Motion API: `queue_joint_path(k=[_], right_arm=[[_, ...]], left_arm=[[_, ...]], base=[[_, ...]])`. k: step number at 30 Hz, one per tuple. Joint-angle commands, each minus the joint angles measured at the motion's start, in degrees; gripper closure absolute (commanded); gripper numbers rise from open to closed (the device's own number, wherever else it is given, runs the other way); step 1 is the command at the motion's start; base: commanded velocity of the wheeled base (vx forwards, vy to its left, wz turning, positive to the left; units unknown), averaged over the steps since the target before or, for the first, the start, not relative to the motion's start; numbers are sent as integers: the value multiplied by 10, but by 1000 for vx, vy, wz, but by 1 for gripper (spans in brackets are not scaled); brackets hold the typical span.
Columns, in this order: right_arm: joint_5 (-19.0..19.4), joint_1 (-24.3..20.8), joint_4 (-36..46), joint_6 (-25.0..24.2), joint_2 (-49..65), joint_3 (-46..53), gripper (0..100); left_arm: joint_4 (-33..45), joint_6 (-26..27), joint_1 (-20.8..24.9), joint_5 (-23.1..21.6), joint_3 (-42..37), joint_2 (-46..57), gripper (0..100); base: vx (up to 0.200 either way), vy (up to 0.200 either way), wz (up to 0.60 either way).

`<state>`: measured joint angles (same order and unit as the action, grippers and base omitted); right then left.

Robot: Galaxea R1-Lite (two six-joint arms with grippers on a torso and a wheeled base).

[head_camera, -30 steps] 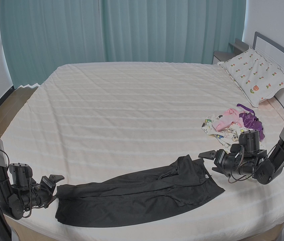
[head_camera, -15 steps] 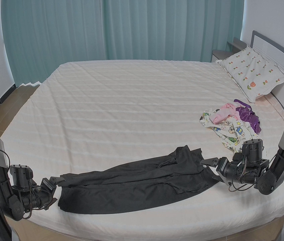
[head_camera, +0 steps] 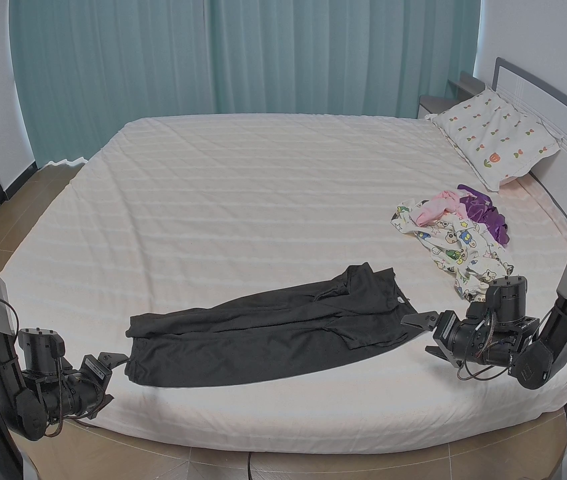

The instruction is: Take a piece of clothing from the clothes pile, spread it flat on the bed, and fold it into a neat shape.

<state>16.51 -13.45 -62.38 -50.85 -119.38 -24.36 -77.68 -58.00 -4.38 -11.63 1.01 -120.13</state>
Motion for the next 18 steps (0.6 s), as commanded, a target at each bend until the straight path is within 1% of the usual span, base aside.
queue_joint_path(k=[1, 5, 18], right_arm=[[0, 0, -22, -9, -4, 8, 0], [0, -1, -42, -16, -7, 16, 0], [-2, -4, -44, -16, -6, 19, 0]], left_arm=[[-1, 1, 0, 0, 0, 2, 0], [-1, 2, 1, 1, 0, 2, 0], [-1, 1, 2, 5, 7, 2, 0]], base=[[0, 0, 0], [0, 0, 0], [0, 0, 0]])
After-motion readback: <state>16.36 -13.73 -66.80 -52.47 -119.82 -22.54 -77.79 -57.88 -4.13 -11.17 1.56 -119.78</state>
